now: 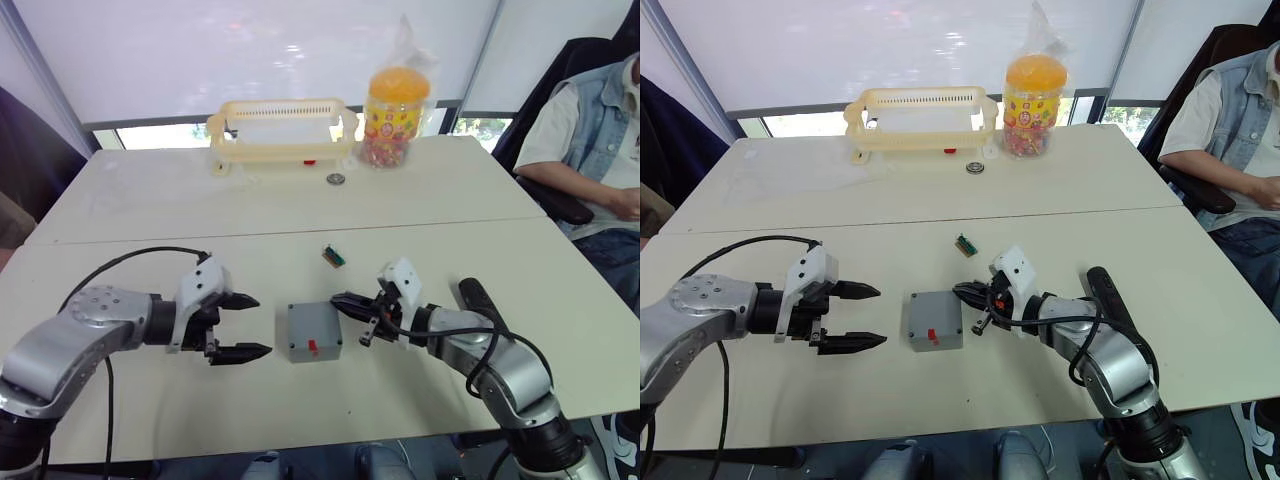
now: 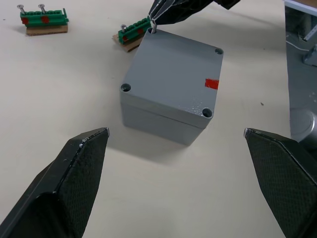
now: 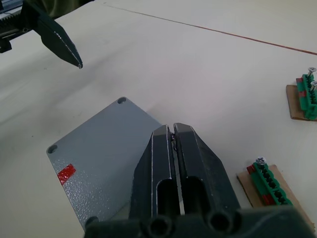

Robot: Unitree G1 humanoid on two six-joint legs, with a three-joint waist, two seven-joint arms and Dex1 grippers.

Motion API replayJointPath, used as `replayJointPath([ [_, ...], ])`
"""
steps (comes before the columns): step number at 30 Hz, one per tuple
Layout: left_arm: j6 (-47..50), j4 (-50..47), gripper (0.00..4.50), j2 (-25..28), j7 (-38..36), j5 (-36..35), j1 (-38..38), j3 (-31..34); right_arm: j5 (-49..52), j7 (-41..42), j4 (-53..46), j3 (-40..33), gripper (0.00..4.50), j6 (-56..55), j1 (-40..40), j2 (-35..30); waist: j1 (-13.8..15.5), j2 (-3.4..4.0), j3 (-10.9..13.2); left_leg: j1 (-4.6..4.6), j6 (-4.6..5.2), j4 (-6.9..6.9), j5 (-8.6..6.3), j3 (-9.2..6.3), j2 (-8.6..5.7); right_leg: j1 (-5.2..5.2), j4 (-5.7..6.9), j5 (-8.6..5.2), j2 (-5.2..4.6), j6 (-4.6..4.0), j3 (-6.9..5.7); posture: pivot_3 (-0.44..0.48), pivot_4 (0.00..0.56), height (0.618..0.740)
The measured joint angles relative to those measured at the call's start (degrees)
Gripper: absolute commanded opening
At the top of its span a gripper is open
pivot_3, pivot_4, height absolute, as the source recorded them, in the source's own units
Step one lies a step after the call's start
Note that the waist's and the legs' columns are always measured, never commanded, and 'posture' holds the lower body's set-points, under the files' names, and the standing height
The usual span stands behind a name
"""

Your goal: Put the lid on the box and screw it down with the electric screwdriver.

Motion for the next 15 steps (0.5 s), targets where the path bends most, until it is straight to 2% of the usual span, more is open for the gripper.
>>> replayJointPath([
  [4,0.05,0.0,4.5,0.0,-0.01,-0.04,-0.36,0.0,-0.5,0.01,1.33,0.33,0.04,-0.28,-0.12,0.16,0.01,0.0,0.0,0.0,0.0,0.0,0.0,0.0,0.0,0.0,0.0,0.0,0.0,0.0,0.0,0.0,0.15,0.74],
  [6,0.11,-0.04,4.5,-0.01,-0.01,-0.57,-0.7,0.0,-0.99,0.0,2.21,0.56,0.58,-0.55,-0.54,0.67,-0.01,0.0,0.0,0.0,0.0,0.0,0.0,0.0,0.0,0.0,0.0,0.0,0.0,0.0,0.0,0.0,0.15,0.74],
  [8,0.23,-0.05,4.5,-0.01,-0.01,-1.07,-0.77,0.0,-1.17,-0.01,2.85,0.56,1.35,-0.78,-1.23,0.81,-0.03,0.0,0.0,0.0,0.0,0.0,0.0,0.0,0.0,0.0,0.0,0.0,0.0,0.0,0.0,0.0,0.15,0.74],
  [14,0.99,-0.04,4.5,0.0,-0.03,-1.56,-1.1,0.0,-0.59,0.78,1.96,-0.8,4.46,-1.06,-1.45,0.03,0.05,0.0,0.0,0.0,0.0,0.0,0.0,0.0,0.0,0.0,0.0,0.0,0.0,0.0,0.0,0.0,0.15,0.74],
  [15,1.02,-0.04,4.5,0.0,-0.05,-1.8,-1.15,0.0,0.02,0.93,1.34,-1.53,4.46,-0.89,-1.45,-0.24,0.06,0.01,0.01,-0.01,0.0,0.0,0.0,-0.01,0.0,0.0,0.0,0.0,0.0,0.0,0.0,0.0,0.15,0.74],
])
